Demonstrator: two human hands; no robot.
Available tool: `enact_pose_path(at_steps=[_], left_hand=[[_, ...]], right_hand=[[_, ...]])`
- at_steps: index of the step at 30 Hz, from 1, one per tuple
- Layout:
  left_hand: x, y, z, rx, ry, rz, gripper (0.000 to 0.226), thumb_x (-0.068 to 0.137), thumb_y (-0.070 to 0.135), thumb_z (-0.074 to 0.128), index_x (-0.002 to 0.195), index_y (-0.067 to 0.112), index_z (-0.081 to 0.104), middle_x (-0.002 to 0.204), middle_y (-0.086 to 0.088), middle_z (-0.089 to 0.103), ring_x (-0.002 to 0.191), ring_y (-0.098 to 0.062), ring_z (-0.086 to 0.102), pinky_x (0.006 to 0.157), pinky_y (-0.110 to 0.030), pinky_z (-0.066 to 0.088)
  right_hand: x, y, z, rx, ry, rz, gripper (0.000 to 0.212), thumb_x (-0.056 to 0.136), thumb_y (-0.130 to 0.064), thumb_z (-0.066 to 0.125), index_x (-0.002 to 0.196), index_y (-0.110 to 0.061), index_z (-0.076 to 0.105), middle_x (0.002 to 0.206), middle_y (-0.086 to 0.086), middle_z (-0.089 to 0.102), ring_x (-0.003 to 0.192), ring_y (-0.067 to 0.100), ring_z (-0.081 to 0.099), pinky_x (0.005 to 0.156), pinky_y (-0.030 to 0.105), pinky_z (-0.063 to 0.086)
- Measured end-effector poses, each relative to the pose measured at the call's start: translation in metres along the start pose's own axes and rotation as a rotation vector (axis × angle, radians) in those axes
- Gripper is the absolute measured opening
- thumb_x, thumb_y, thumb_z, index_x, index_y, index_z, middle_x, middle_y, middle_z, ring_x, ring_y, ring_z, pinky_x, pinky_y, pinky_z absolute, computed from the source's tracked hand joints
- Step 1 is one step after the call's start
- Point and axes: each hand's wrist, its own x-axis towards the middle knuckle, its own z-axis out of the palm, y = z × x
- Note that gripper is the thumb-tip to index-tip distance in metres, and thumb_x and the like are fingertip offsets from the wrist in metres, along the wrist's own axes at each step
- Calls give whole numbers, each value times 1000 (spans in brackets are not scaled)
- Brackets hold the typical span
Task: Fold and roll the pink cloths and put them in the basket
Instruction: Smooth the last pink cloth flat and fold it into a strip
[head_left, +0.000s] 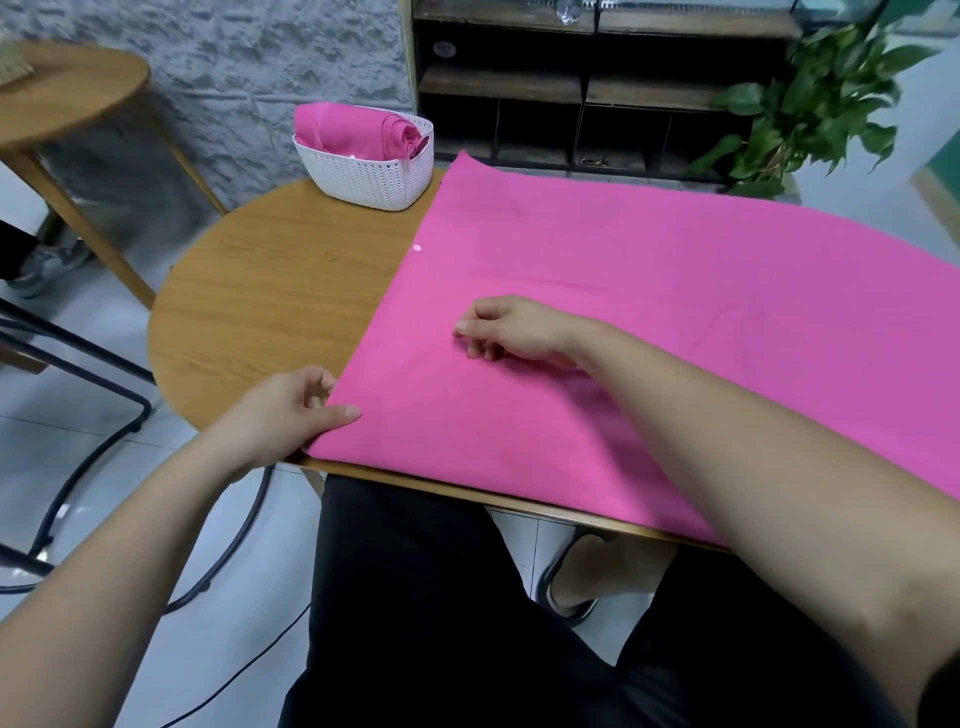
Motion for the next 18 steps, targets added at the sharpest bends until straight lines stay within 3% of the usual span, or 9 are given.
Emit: enact_pose_path(at_steps=[4, 7, 9, 11, 14, 18], left_hand=[[5, 2, 3, 256, 100, -7, 38, 82, 34, 89, 98, 20, 58, 72, 0, 66, 51, -10, 55, 55, -31, 40], [7, 9, 5, 412, 215, 76, 47, 74, 32, 95, 98, 28, 55, 81, 3, 67, 70, -14, 64, 63, -35, 47], [8, 14, 11, 451, 246, 237, 45, 71, 26, 95, 96, 31, 58, 89, 7, 62, 78, -8, 60, 66, -28, 44], [9, 20, 24, 429, 208, 416, 36, 76, 26, 93, 95, 31, 62, 95, 10, 59, 85, -5, 59, 74, -27, 45], [11, 35, 53, 372, 140, 598, 23, 87, 34, 85, 102, 29, 68, 105, 12, 60, 99, -4, 60, 92, -28, 47], [6, 55, 102, 316, 15, 717, 33, 91, 40, 80, 120, 27, 68, 130, 12, 58, 125, -3, 55, 110, -24, 40]], right_hand=[[-4, 3, 4, 6, 57, -56, 16, 107, -19, 60, 109, -5, 67, 86, 8, 71, 69, 13, 60, 68, 24, 51], [-19, 12, 6, 8, 143, -148, 14, 104, -11, 61, 118, -10, 66, 95, 19, 75, 78, 17, 66, 76, 31, 55], [-41, 20, 5, -69, 235, -227, 19, 102, -10, 62, 118, -18, 66, 95, 6, 75, 82, 9, 66, 82, 26, 52], [-72, 32, 1, -236, 321, -283, 22, 99, -11, 65, 120, -20, 68, 101, -5, 72, 90, 4, 63, 86, 20, 46], [-127, 56, -9, -445, 372, -324, 23, 99, -14, 67, 121, -17, 69, 114, -4, 66, 103, 6, 60, 94, 17, 43], [-197, 81, -16, -566, 403, -309, 15, 104, -19, 64, 117, -19, 71, 114, -8, 69, 109, 11, 63, 101, 34, 48]])
